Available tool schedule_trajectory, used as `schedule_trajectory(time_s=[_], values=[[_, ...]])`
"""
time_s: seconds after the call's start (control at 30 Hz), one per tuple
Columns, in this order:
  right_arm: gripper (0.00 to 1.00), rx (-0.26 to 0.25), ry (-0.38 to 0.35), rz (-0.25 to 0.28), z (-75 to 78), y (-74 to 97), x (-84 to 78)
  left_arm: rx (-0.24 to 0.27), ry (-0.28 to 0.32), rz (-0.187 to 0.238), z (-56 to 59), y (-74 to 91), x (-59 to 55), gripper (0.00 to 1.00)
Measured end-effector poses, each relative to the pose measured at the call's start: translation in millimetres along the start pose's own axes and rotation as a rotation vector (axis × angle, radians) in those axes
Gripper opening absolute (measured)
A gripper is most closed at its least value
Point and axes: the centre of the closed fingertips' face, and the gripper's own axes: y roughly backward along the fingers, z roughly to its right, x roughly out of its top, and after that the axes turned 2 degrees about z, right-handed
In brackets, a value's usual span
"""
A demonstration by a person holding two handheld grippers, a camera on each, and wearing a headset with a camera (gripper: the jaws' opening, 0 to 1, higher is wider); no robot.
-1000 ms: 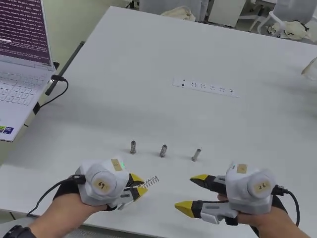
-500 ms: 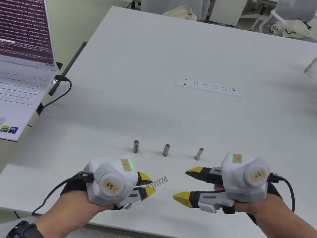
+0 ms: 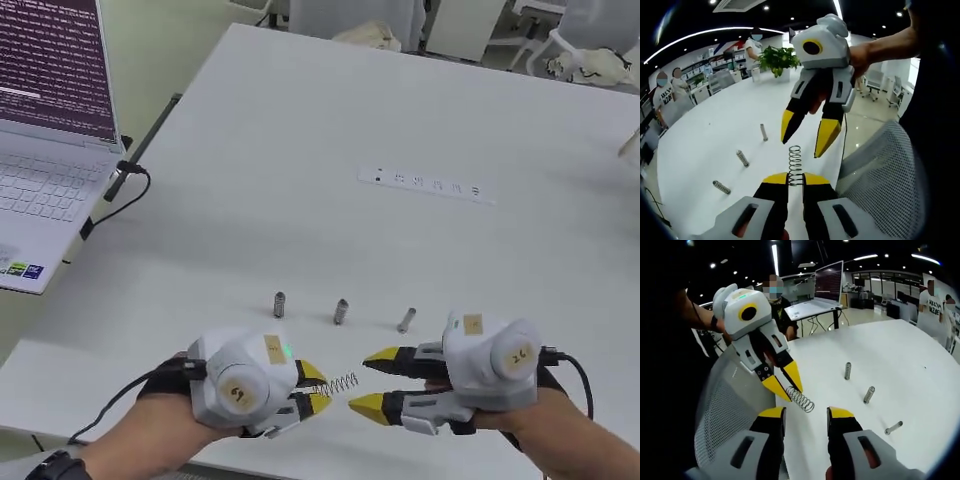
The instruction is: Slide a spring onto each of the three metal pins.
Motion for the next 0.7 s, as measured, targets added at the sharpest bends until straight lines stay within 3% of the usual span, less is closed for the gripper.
schedule_trajectory(time_s=[0.3,0.7], values=[[0.25,0.053,0.024,-0.019,-2.3,-0.5,-0.3,-0.020,-0.047,0.002,3.8,-0.1,7.3,0.02],[0.12,0.092,0.008,-0.031,-6.7,0.5,-4.1,-0.045,-0.073,-0.012,10.5,-6.3,5.0,0.02]])
